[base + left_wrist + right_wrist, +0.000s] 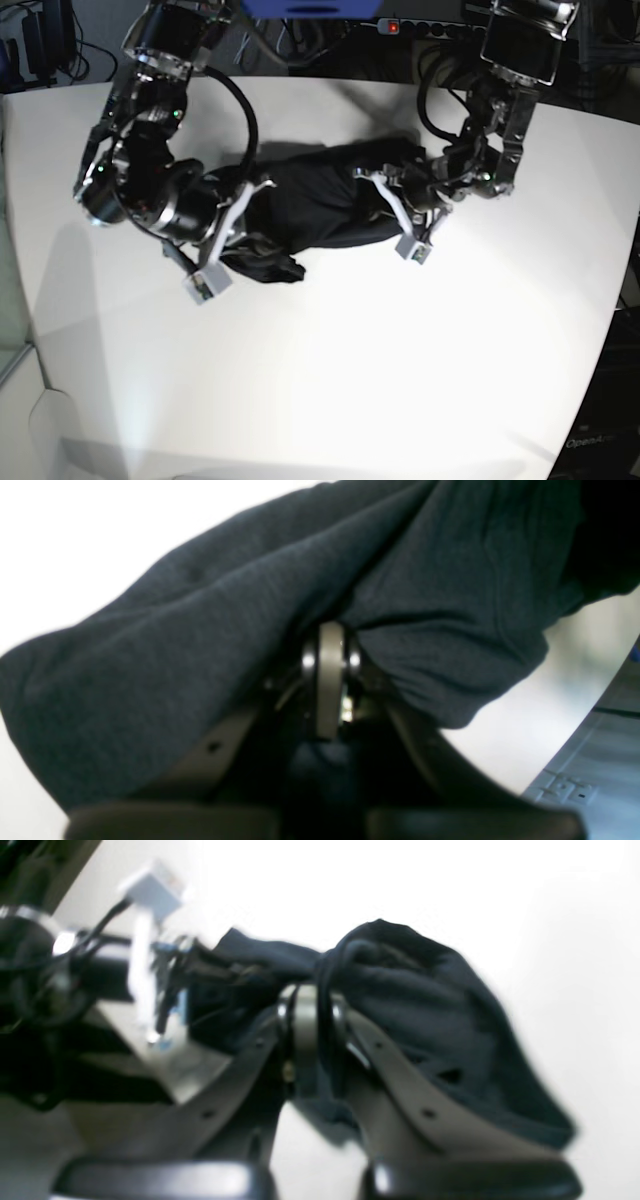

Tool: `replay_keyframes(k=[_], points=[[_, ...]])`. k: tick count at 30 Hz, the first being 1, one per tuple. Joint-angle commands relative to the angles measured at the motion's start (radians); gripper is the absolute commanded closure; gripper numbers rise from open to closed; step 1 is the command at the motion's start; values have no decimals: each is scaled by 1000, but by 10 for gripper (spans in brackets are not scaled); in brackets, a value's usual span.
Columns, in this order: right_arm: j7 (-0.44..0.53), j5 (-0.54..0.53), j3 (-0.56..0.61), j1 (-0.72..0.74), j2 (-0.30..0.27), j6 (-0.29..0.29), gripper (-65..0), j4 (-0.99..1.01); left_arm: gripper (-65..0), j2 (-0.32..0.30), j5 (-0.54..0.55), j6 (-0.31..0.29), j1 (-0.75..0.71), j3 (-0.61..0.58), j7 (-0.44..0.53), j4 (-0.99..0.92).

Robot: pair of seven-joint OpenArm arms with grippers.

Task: Fold the T-shirt properly
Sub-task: 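Fold the held end over the stack with the right gripper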

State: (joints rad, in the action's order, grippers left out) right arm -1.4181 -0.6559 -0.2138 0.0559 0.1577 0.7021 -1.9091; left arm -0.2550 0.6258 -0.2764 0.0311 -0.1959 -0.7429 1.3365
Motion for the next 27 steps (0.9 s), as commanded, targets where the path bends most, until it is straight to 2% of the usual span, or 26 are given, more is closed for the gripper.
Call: replay_keyframes(k=[1, 4, 9, 17, 22, 27], points=[[22, -54, 14, 8, -1, -4, 0, -14, 0, -16, -76, 45, -3, 3, -60, -10], [22, -100, 70, -29, -1, -4, 0, -14, 0, -16, -76, 47, 0, 5, -60, -10], [142, -166, 193, -90, -1, -4, 0, -14, 0, -13, -65, 47, 10, 5, -60, -10], [300, -183, 417, -84, -1, -4, 0, 52, 0, -13, -63, 47, 8, 6, -60, 2], [349, -236, 460, -46, -1, -4, 0, 199, 0, -14, -62, 47, 8, 6, -60, 18], [377, -236, 460, -44, -1, -4, 0, 216, 0, -17, -62, 47, 0, 6, -60, 114]])
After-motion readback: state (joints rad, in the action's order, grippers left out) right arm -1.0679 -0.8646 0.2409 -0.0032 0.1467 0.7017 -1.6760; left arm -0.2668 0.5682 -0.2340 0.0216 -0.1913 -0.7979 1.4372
